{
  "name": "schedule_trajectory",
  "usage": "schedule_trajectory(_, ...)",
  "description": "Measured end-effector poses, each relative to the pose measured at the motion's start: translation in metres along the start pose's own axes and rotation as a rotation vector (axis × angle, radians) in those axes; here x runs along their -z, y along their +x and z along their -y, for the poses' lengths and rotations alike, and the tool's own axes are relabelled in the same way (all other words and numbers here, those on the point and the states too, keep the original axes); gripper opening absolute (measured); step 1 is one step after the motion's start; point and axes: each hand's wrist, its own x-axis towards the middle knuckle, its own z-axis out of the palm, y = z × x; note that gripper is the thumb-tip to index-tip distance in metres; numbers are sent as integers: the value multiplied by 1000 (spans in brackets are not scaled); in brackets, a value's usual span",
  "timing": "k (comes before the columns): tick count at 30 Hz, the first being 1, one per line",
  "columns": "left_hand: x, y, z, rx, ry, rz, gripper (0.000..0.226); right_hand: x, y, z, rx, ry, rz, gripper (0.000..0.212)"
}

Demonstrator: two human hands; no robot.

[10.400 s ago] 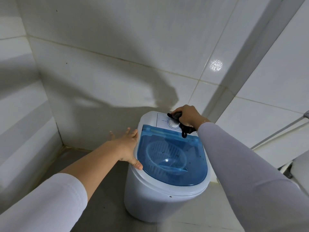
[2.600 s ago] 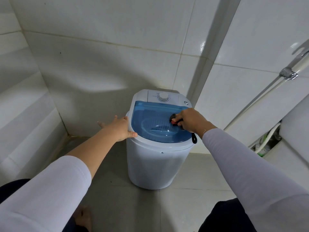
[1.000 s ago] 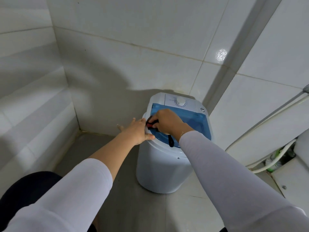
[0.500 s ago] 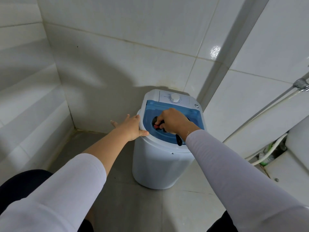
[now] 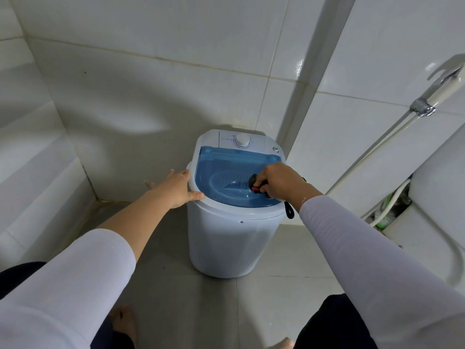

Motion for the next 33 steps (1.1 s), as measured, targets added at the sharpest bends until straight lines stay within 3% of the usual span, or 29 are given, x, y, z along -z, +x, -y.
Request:
schedule_trajectory(15, -1, 1, 1, 9, 43, -8, 88, -13, -28, -46, -185, 220, -78, 27)
schedule_trajectory(23, 3, -6, -5, 10, 37, -6, 84, -3, -42, -54, -229, 146, -31, 29)
schedule_trajectory(33, 0, -3, -3, -14, -33, -7, 87, 23, -1, 32, 45, 122, -60, 32)
